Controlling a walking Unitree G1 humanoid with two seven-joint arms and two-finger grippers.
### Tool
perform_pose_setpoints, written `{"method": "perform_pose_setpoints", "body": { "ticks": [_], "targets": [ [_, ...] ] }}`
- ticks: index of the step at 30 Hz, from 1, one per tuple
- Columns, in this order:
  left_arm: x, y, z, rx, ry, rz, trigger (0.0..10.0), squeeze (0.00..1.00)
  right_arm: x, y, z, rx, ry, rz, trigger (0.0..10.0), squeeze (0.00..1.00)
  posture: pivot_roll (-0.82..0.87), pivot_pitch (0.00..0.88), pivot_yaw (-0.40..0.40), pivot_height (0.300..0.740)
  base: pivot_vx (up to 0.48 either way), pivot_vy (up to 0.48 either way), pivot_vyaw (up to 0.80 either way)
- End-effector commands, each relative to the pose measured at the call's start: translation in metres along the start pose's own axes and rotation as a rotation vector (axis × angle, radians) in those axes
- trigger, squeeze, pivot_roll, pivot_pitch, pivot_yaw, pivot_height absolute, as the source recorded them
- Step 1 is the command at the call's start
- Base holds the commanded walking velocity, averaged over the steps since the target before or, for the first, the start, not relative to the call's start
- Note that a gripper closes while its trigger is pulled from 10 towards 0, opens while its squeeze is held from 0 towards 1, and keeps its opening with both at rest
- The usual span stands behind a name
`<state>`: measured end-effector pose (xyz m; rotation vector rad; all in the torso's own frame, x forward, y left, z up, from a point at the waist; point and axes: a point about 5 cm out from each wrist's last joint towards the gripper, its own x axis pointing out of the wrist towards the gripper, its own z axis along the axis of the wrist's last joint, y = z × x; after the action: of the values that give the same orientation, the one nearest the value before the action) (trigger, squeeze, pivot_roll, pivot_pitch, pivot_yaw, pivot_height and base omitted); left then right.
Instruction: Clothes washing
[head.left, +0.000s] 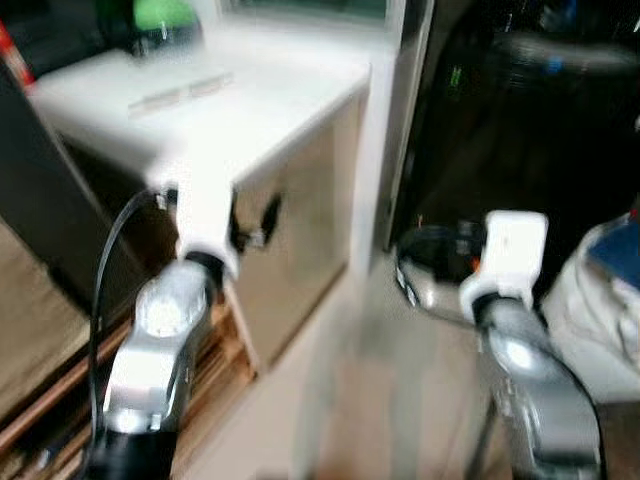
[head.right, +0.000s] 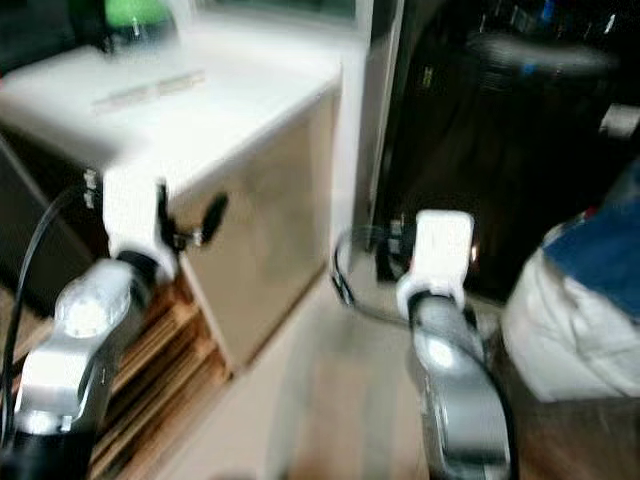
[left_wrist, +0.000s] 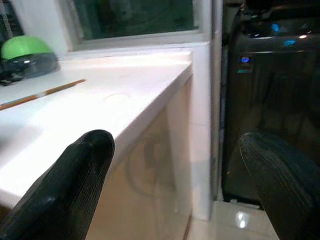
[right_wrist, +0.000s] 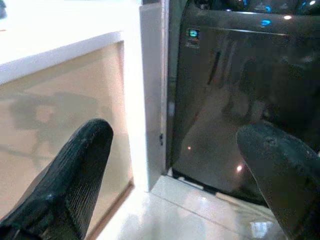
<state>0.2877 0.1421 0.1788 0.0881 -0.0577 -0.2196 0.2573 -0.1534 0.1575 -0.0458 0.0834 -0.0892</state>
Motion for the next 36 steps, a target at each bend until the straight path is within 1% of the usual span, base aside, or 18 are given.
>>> {"method": "perform_pose_setpoints", "body": {
  "ticks": [1,8,11,20,36],
  "targets": [
    [-0.0007,-0.0054,0.0029,0.003,-0.004,-0.015,10.0,0.0,-0.0005,-0.0068,-0.0023,-0.01,0.011,-0.028,10.0,0.0,0.06,0.0,0.03,0.74,0.247,0.0,0.0],
    [-0.003,-0.0034,0.0005,0.01,0.008,-0.006,10.0,0.0,0.0006,-0.0036,0.0002,-0.005,-0.001,-0.016,10.0,0.0,0.05,0.0,0.029,0.74,0.25,0.0,0.0],
    [-0.0023,-0.0036,0.0005,0.009,0.008,-0.005,10.0,0.0,0.0004,-0.003,0.0027,0.027,-0.017,-0.007,10.0,0.0,0.05,0.0,0.03,0.74,0.251,0.0,0.0],
    [-0.0009,-0.0048,0.0037,0.002,-0.005,-0.01,10.0,0.0,0.0005,-0.0022,-0.0017,0.012,0.005,-0.001,10.0,0.0,0.05,0.0,0.03,0.74,0.302,0.0,0.0],
    [0.0029,-0.0047,0.0055,0.0,-0.004,-0.019,10.0,0.0,0.0025,-0.0008,-0.0029,0.021,0.012,-0.012,10.0,0.0,0.05,0.0,0.048,0.74,0.354,0.0,0.0]
  ]
}}
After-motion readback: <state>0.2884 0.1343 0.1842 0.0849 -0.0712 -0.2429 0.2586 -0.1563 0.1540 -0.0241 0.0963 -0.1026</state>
